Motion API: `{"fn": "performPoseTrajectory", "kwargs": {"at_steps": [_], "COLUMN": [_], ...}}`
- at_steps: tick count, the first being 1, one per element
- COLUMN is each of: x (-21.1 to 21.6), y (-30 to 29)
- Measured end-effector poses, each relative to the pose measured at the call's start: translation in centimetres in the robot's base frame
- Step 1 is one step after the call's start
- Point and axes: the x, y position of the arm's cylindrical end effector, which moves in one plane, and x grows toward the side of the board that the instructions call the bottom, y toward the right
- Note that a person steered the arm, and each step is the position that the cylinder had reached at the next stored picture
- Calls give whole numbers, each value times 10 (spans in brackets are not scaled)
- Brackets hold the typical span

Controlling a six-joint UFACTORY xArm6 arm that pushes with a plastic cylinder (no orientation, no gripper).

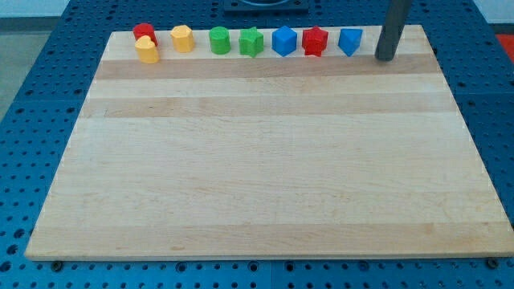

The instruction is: Move the blue triangle below the red star

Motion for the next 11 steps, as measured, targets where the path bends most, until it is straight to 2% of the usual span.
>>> {"fn": "performPoseTrajectory", "kwargs": {"at_steps": [1, 3, 4, 7, 11], "x": [-29, -41, -38, 17, 15], "y": [1, -43, -55, -82, -146]}}
